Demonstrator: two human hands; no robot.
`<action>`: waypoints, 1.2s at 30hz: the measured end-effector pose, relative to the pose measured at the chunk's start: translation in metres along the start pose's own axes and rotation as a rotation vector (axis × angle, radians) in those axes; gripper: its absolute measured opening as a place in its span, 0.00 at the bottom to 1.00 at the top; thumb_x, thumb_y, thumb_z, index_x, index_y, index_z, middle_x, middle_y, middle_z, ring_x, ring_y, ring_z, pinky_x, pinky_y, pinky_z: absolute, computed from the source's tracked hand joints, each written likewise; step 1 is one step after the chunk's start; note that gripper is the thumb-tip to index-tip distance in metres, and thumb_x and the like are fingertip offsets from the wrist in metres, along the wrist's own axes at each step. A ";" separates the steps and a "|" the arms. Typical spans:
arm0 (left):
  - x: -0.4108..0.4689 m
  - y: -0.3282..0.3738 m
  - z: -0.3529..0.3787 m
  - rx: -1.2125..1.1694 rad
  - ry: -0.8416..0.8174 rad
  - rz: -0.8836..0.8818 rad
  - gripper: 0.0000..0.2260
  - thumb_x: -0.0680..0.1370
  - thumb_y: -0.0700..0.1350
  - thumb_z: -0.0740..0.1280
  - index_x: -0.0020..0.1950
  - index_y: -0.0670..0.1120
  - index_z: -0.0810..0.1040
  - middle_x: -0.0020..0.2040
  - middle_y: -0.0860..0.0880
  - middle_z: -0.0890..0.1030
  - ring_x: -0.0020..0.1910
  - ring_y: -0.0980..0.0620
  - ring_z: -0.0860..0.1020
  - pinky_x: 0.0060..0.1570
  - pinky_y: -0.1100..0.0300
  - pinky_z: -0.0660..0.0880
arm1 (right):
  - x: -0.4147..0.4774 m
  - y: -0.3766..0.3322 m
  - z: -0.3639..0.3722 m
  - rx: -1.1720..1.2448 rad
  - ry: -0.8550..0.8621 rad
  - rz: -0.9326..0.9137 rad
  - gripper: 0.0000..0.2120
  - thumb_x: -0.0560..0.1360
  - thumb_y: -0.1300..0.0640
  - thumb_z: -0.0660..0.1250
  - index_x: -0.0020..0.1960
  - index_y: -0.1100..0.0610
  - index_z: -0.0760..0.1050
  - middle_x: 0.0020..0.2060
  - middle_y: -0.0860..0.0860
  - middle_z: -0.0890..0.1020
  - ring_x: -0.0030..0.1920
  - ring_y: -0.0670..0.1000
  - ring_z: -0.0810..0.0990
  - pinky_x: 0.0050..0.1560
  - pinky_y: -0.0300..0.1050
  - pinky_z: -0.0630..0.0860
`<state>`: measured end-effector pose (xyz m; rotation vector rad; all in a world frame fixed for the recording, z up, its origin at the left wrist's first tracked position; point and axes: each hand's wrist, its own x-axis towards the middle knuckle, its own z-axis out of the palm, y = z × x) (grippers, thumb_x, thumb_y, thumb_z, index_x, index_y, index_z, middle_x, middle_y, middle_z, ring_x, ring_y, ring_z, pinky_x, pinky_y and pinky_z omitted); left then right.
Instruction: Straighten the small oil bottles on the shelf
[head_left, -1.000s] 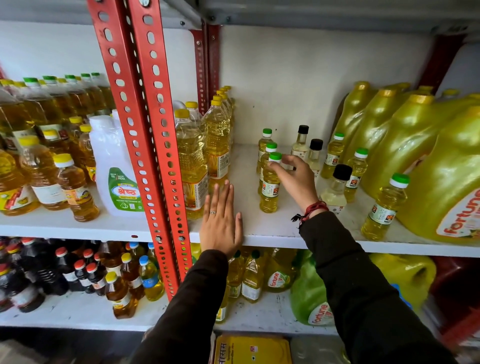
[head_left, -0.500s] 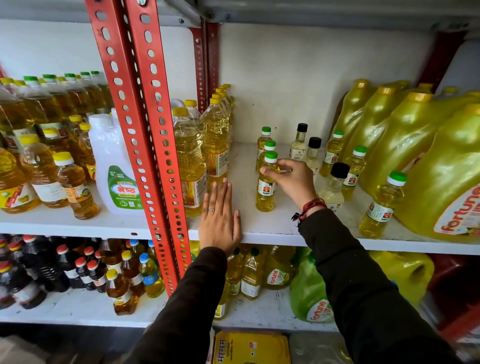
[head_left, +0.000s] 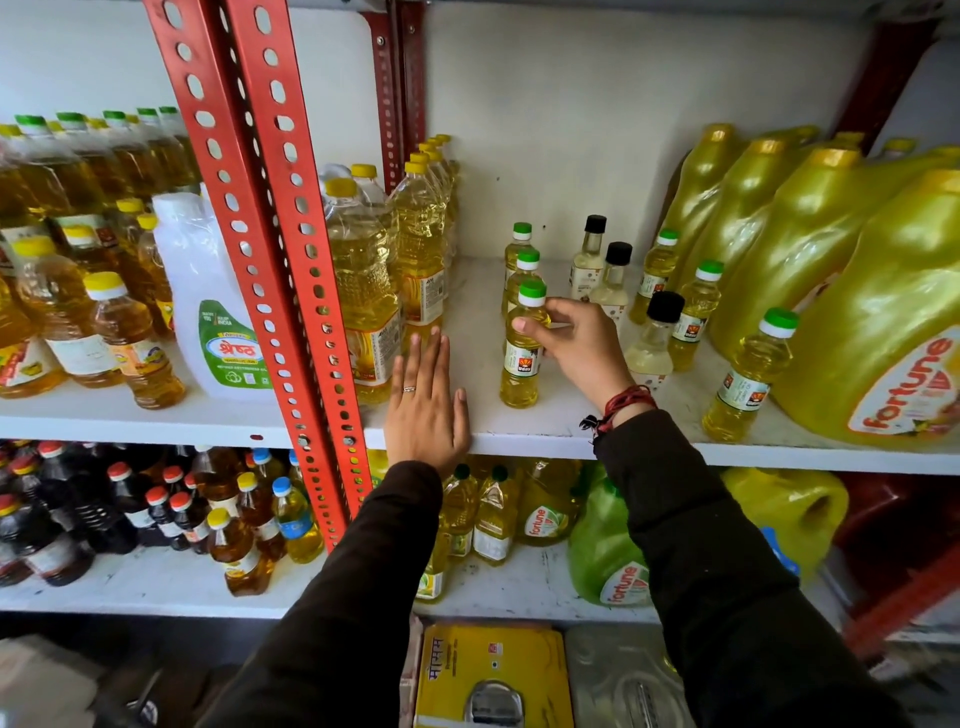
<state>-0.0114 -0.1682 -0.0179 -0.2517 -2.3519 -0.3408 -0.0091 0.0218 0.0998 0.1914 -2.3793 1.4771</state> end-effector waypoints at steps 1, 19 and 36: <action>0.000 0.000 0.000 0.000 0.000 -0.002 0.31 0.83 0.51 0.50 0.84 0.38 0.58 0.85 0.40 0.57 0.85 0.42 0.52 0.82 0.53 0.35 | -0.003 0.000 -0.001 0.000 -0.004 0.001 0.21 0.71 0.44 0.75 0.61 0.52 0.81 0.55 0.52 0.85 0.53 0.53 0.85 0.57 0.59 0.82; -0.001 0.001 0.001 0.015 -0.010 -0.014 0.30 0.84 0.52 0.49 0.84 0.38 0.57 0.85 0.41 0.56 0.85 0.43 0.50 0.83 0.52 0.37 | -0.037 -0.003 -0.011 0.051 0.005 -0.012 0.18 0.71 0.46 0.75 0.59 0.48 0.81 0.55 0.51 0.84 0.54 0.53 0.84 0.58 0.58 0.82; -0.001 0.004 -0.007 -0.055 0.021 -0.035 0.30 0.84 0.53 0.51 0.84 0.40 0.57 0.85 0.42 0.57 0.85 0.44 0.49 0.82 0.53 0.36 | -0.048 -0.011 -0.007 0.022 0.080 -0.049 0.28 0.72 0.44 0.74 0.68 0.54 0.74 0.63 0.52 0.81 0.62 0.49 0.80 0.54 0.34 0.76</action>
